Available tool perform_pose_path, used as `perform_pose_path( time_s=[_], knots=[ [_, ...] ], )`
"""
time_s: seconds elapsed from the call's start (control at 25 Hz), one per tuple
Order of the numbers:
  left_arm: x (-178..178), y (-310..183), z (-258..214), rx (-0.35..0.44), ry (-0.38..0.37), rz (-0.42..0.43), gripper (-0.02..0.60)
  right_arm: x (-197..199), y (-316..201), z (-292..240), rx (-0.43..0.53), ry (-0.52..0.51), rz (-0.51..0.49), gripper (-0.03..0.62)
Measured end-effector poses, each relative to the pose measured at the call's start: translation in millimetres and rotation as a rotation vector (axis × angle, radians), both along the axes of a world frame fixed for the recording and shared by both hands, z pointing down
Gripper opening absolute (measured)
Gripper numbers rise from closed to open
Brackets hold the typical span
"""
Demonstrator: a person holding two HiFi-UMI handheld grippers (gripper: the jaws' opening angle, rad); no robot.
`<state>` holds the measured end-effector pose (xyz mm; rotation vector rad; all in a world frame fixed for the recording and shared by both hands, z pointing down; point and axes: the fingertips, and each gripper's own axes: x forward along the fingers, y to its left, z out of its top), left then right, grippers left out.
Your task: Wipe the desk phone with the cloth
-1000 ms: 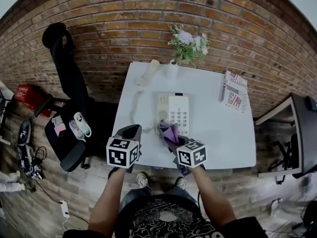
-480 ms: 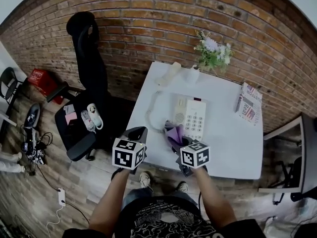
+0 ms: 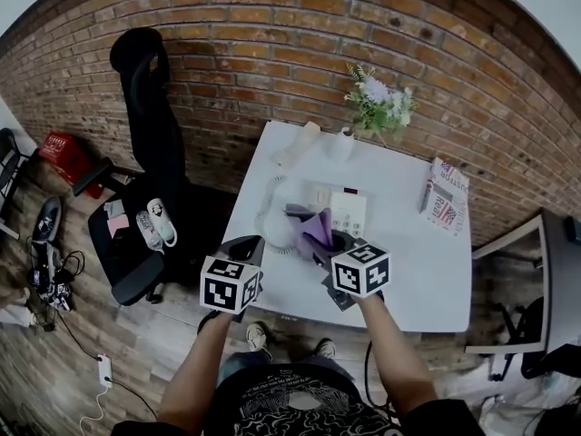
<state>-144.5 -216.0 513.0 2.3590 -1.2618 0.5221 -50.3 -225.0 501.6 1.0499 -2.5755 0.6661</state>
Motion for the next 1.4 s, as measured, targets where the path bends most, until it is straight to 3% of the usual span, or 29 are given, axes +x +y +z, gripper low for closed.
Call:
perform_pose_path(
  time_s=[0.36, 1.0, 1.2, 1.4],
  knots=[
    [0, -22, -1, 0.004, 0.007, 0.017, 0.006, 15, -70, -34, 0.092, 0.103, 0.007, 0.044],
    [-14, -73, 3, 0.005, 0.014, 0.05, 0.006, 4, -162, -23, 0.191, 0.378, -0.068, 0.044],
    [-27, -80, 8, -0.002, 0.004, 0.043, 0.006, -2, -174, 3, 0.188, 0.475, -0.12, 0.044],
    [-34, -83, 15, -0.014, 0.011, 0.03, 0.006, -5, -172, 26, 0.132, 0.5, -0.149, 0.044]
  ],
)
